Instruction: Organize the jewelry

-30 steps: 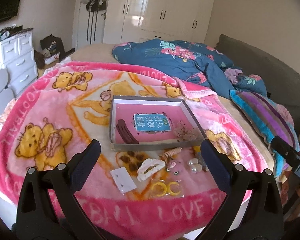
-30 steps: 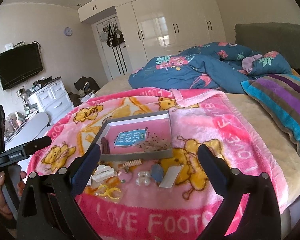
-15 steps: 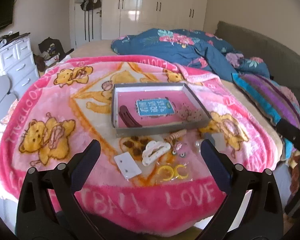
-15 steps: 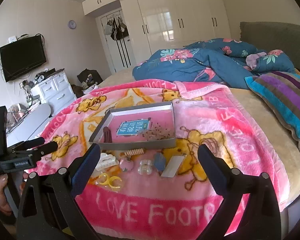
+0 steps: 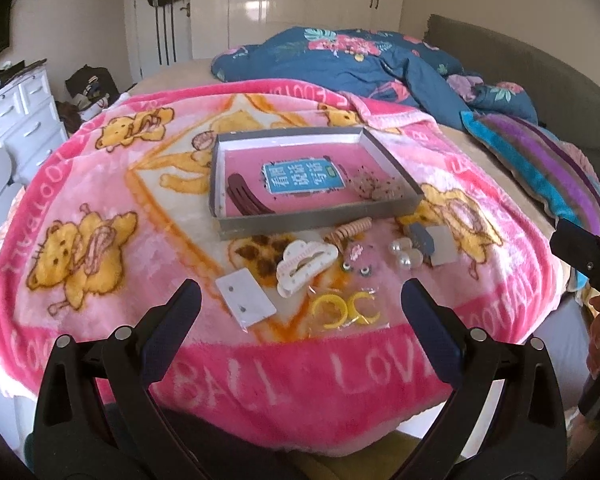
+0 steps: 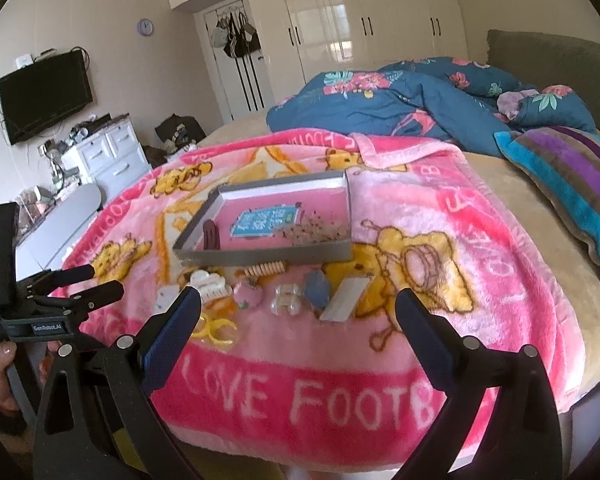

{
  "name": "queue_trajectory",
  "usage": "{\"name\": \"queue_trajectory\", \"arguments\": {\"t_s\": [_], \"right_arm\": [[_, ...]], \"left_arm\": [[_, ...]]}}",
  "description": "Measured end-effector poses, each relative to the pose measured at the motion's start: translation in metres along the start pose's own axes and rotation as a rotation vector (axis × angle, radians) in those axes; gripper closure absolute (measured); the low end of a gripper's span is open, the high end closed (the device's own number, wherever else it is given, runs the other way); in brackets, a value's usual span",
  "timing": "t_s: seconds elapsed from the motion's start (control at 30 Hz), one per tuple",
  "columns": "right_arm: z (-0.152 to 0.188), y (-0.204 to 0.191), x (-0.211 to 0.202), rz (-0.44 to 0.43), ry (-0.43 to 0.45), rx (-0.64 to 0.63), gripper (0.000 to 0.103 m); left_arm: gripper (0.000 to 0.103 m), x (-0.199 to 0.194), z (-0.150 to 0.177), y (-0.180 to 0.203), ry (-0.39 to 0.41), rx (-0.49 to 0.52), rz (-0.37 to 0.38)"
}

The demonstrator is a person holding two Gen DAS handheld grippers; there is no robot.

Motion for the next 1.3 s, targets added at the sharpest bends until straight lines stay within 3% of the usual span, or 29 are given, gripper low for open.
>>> {"name": "queue_trajectory", "arguments": {"t_s": [0.6, 0.9, 1.2, 1.3], "right_arm": [[0.023, 0.023, 0.015, 0.016, -0.071, 0.026, 0.006], [0.027, 0.025, 0.028, -0.007, -0.108, 0.026, 0.029], [0.023, 0.022, 0.052, -0.038, -0.144, 0.030, 0.032], [0.020, 0.021, 0.067, -0.062, -0.168, 0.031, 0.044]], "left_arm": [[0.009, 0.040, 0.026, 0.026, -0.132, 0.052, 0.080], [0.009, 0.065, 0.036, 0.039, -0.181, 0.037, 0.133], [0.009, 0.095, 0.038, 0.045, -0.240, 0.026, 0.129], [0.009, 0.104, 0.038, 0.043, -0.257, 0.014, 0.125]]}}
Point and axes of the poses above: each gripper's, at about its wrist camera, not at the fingertips, and x roughly the way its jaws point, y to its right, z to its underside, the point moved 4 cm from there along x, roughly the way its jaws point, and after that the axes turned 11 degrees about x, right-handed, at the moved point
